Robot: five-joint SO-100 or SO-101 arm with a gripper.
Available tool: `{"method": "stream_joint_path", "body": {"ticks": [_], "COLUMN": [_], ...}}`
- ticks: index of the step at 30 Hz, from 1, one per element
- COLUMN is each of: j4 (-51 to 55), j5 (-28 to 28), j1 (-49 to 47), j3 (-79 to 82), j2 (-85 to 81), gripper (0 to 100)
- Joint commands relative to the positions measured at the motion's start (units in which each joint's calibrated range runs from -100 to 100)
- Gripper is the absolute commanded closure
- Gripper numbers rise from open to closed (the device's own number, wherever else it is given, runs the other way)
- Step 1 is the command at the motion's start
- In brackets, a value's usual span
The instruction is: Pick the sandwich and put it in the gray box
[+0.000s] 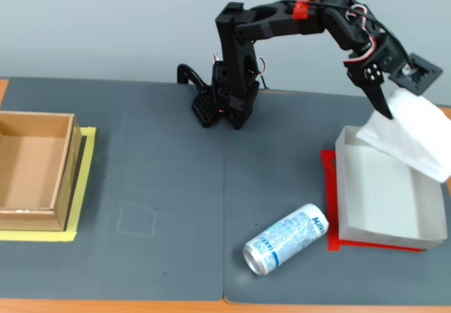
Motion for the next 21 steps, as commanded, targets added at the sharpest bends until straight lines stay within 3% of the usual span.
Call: {"method": "stream_joint_path", "body": {"ticks": [1,21], "j4": [-3.59,-4.02], "j5": [-3.09,-5.12], "j1": [-0.74,1.12], "j3": [-0.97,-0.43], "j2": [1.69,3.64], "gripper": [86,84]}}
